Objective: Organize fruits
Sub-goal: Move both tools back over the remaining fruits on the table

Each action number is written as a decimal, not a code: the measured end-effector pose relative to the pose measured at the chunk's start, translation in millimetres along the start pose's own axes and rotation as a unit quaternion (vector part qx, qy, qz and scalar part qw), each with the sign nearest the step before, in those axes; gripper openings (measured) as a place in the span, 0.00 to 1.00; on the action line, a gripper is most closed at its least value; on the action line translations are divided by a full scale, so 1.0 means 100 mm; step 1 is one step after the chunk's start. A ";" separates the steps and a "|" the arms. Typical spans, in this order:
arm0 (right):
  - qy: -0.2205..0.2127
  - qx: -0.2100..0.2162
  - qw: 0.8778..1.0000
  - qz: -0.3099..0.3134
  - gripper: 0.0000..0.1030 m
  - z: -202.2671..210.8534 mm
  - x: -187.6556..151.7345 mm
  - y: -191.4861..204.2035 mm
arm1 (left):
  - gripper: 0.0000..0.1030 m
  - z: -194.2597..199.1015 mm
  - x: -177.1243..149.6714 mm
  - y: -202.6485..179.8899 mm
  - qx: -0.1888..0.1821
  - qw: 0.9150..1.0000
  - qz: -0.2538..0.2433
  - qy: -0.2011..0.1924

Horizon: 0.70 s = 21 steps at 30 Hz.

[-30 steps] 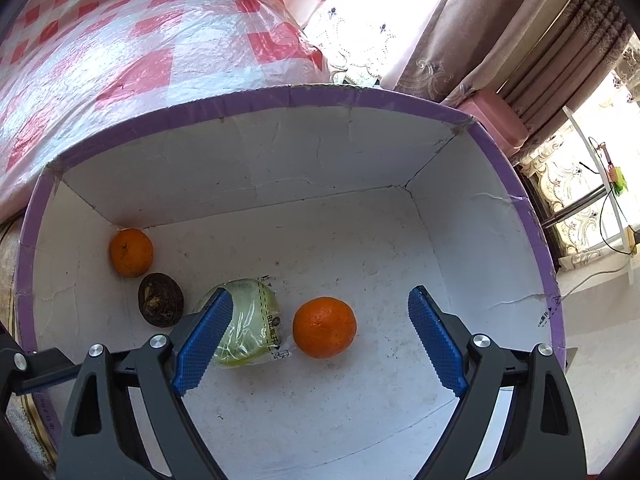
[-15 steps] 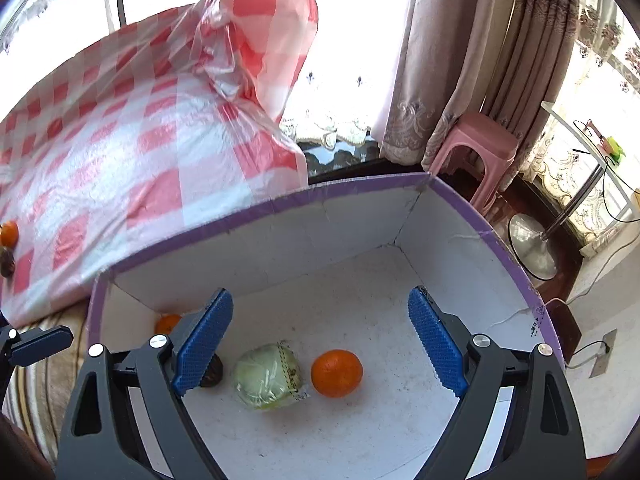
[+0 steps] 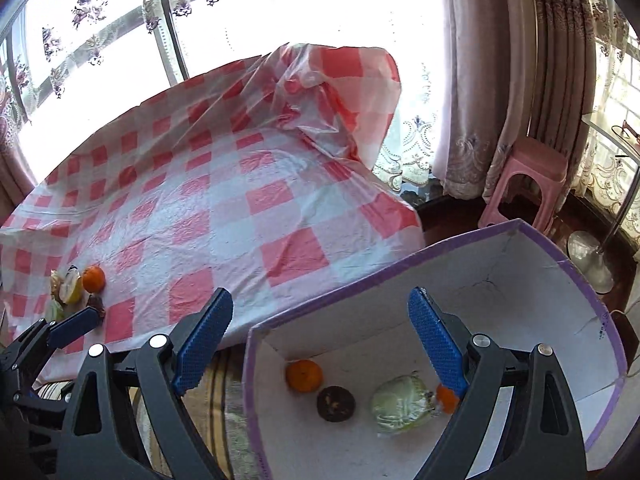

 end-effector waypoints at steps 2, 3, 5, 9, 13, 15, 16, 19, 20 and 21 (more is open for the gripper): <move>0.003 0.014 1.000 0.010 0.84 -0.05 0.01 0.19 | 0.76 0.05 0.03 0.15 0.008 1.000 0.012 -0.007; 0.004 0.018 1.000 0.013 0.84 -0.06 0.01 0.28 | 0.76 0.07 0.05 0.22 0.012 1.000 0.020 -0.010; 0.006 0.030 0.999 0.020 0.84 -0.11 0.02 0.46 | 0.76 0.12 0.07 0.38 0.019 0.999 0.038 -0.015; 0.004 0.051 0.998 0.036 0.84 -0.16 0.05 0.83 | 0.76 0.21 0.10 0.73 0.041 0.996 0.072 -0.023; -0.005 0.067 0.996 0.050 0.84 -0.19 0.08 1.16 | 0.76 0.31 0.11 1.03 0.061 0.992 0.101 -0.033; -0.005 0.076 0.996 0.055 0.84 -0.21 0.08 1.31 | 0.76 0.37 0.10 1.16 0.070 0.991 0.111 -0.037; -0.004 0.078 0.995 0.058 0.84 -0.22 0.08 1.38 | 0.76 0.39 0.09 1.22 0.075 0.990 0.115 -0.037; 0.003 0.088 0.994 0.068 0.84 -0.29 0.04 1.58 | 0.77 0.47 0.07 1.43 0.088 0.986 0.134 -0.044; 0.004 0.090 0.993 0.073 0.84 -0.30 0.02 1.64 | 0.77 0.50 0.06 1.51 0.091 0.985 0.142 -0.046; 0.005 0.091 0.993 0.079 0.84 -0.31 0.01 1.70 | 0.77 0.53 0.05 1.58 0.094 0.983 0.151 -0.048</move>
Point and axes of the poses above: each gripper's, at about its wrist camera, not at the fingertips, and z roughly against the way its jaws point, y to its left, x to its top, the point moved 7 cm from there along -z, roughly the way its jaws point, and after that the axes turned 9 degrees about z, right-handed, at the moved point
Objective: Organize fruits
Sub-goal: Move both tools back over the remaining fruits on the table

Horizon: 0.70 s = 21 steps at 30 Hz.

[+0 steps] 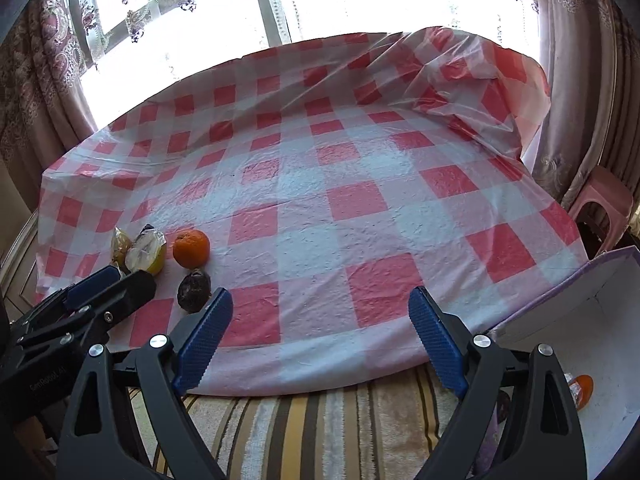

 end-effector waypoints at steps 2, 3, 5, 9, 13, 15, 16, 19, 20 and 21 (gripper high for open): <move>0.001 0.003 1.000 0.010 0.84 -0.04 0.00 0.11 | 0.77 0.03 0.02 0.15 0.008 1.000 0.017 -0.005; -0.001 0.005 1.000 0.013 0.84 -0.04 0.01 0.15 | 0.77 0.05 0.02 0.23 0.012 1.000 0.024 -0.006; -0.005 0.007 1.000 0.017 0.84 -0.05 0.03 0.23 | 0.78 0.08 0.03 0.37 0.023 0.999 0.036 -0.008; -0.008 0.006 0.999 0.041 0.84 -0.09 0.07 0.41 | 0.82 0.14 0.04 0.66 0.068 0.997 0.044 -0.013; -0.009 0.004 0.998 0.068 0.84 -0.16 0.09 0.60 | 0.88 0.15 0.02 0.89 0.084 0.995 0.061 -0.008; -0.008 0.001 0.997 0.081 0.84 -0.19 0.09 0.68 | 0.90 0.14 0.00 0.98 0.090 0.994 0.063 -0.001; -0.007 0.000 0.996 0.087 0.84 -0.21 0.09 0.72 | 0.90 0.13 -0.01 1.02 0.093 0.993 0.065 0.003; -0.003 -0.007 0.994 0.113 0.84 -0.28 0.09 0.84 | 0.90 0.08 -0.03 1.12 0.101 0.992 0.075 0.014; -0.002 -0.010 0.993 0.122 0.84 -0.30 0.09 0.87 | 0.90 0.06 -0.04 1.15 0.103 0.992 0.077 0.018; -0.001 -0.012 0.992 0.129 0.84 -0.31 0.08 0.91 | 0.90 0.04 -0.05 1.16 0.104 0.991 0.076 0.021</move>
Point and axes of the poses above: each gripper's, at about its wrist camera, not at the fingertips, and z roughly against the way its jaws point, y to its left, x to its top, the point moved 7 cm from there along -z, roughly the way its jaws point, and after that the axes turned 9 degrees about z, right-handed, at the moved point
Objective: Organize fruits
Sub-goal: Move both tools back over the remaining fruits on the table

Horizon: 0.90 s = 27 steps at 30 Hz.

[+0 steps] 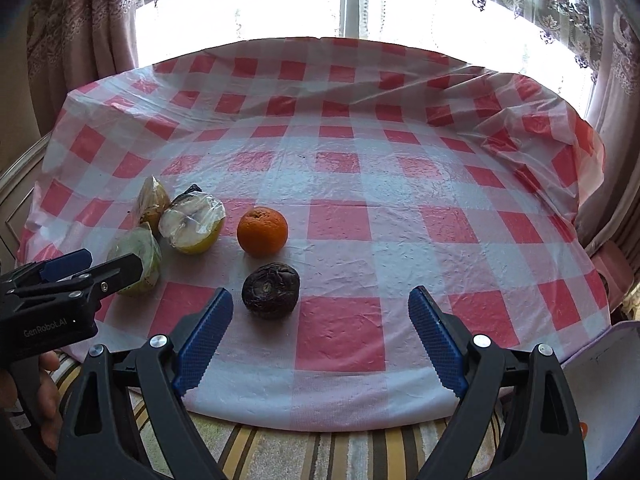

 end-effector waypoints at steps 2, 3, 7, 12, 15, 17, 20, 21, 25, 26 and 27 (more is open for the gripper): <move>0.001 -0.003 1.000 0.014 0.84 -0.03 0.02 0.06 | 0.90 -0.04 -0.02 -0.02 0.001 1.000 -0.007 0.008; 0.002 -0.004 1.000 0.020 0.84 -0.05 0.03 0.09 | 0.90 -0.06 -0.03 -0.02 0.006 1.000 -0.011 0.010; 0.008 -0.001 1.000 0.019 0.84 -0.13 0.04 0.11 | 0.90 -0.13 -0.03 0.03 0.010 1.000 -0.003 0.019; 0.016 0.004 1.000 0.010 0.84 -0.20 0.03 0.09 | 0.88 -0.16 -0.04 0.00 0.011 1.000 -0.013 0.023; 0.019 0.005 1.000 0.007 0.84 -0.21 0.02 0.09 | 0.87 -0.18 -0.05 -0.02 0.013 0.999 -0.021 0.025; 0.016 0.002 1.000 0.002 0.84 -0.21 0.01 0.07 | 0.87 -0.17 -0.05 -0.04 0.012 0.999 -0.025 0.022; 0.007 -0.007 1.000 -0.012 0.84 -0.17 0.01 0.00 | 0.87 -0.16 -0.06 -0.08 0.016 0.999 -0.039 0.017; 0.007 -0.007 1.000 -0.015 0.84 -0.17 0.01 -0.01 | 0.87 -0.16 -0.07 -0.10 0.018 0.999 -0.044 0.017; 0.016 -0.005 1.000 -0.009 0.84 -0.21 0.00 0.01 | 0.74 -0.18 -0.07 -0.09 0.023 0.998 -0.046 0.021; 0.016 -0.004 1.000 -0.005 0.84 -0.21 0.00 0.03 | 0.66 -0.19 -0.08 -0.08 0.020 0.999 -0.042 0.024; 0.017 -0.004 1.000 0.000 0.84 -0.22 0.01 0.05 | 0.64 -0.19 -0.08 -0.08 0.016 0.999 -0.040 0.024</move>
Point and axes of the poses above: each gripper's, at about its wrist camera, not at the fingertips, and z roughly against the way its jaws point, y to its left, x to its top, the point moved 7 cm from there along -z, roughly the way its jaws point, and after that the axes turned 9 degrees about z, right-handed, at the moved point
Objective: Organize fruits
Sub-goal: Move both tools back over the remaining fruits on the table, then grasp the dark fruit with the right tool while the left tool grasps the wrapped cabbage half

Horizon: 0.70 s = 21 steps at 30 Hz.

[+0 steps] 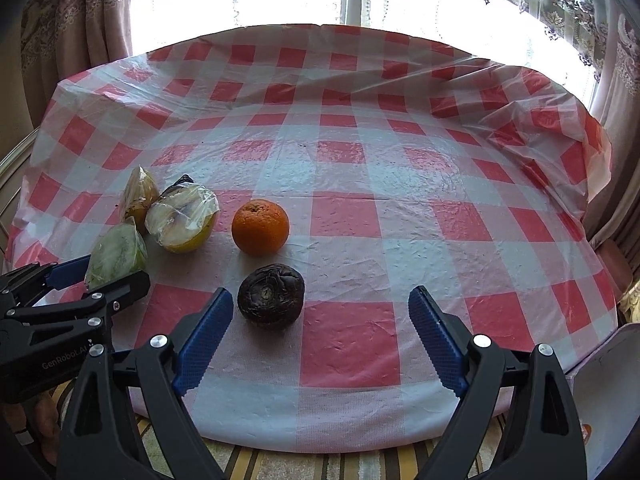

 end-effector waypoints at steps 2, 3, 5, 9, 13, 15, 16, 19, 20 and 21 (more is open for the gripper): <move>0.002 0.001 1.000 0.006 0.84 -0.01 0.00 0.02 | 0.62 0.01 0.01 0.01 0.003 1.000 0.003 -0.003; 0.004 0.002 1.000 0.008 0.84 -0.02 0.00 0.03 | 0.62 0.01 0.01 0.03 0.005 1.000 0.006 -0.005; 0.008 0.003 1.000 0.014 0.84 -0.04 0.00 0.06 | 0.61 0.03 0.02 0.09 0.012 1.000 0.021 -0.013; 0.015 0.000 0.999 0.036 0.84 -0.09 0.01 0.14 | 0.61 0.06 0.04 0.18 0.016 0.999 0.042 -0.021; 0.023 -0.010 0.998 0.063 0.83 -0.14 0.03 0.23 | 0.61 0.11 0.05 0.17 0.024 0.998 0.040 -0.038; 0.027 -0.015 0.997 0.073 0.80 -0.17 0.04 0.26 | 0.61 0.14 0.06 0.19 0.025 0.998 0.045 -0.045; 0.029 -0.017 0.996 0.078 0.77 -0.18 0.04 0.28 | 0.61 0.15 0.07 0.21 0.025 0.997 0.049 -0.047; 0.034 -0.019 0.995 0.087 0.69 -0.22 0.04 0.30 | 0.61 0.16 0.07 0.25 0.026 0.997 0.058 -0.049; 0.036 -0.019 0.995 0.088 0.66 -0.23 0.04 0.31 | 0.61 0.15 0.07 0.25 0.026 0.997 0.058 -0.048; 0.039 -0.018 0.995 0.089 0.61 -0.24 0.03 0.31 | 0.61 0.15 0.07 0.25 0.026 0.997 0.057 -0.049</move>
Point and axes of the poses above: each gripper's, at about its wrist camera, not at the fingertips, and z roughly against the way its jaws point, y to its left, x to its top, the point moved 7 cm from there along -z, roughly the way its jaws point, and after that the axes turned 9 degrees about z, right-handed, at the moved point
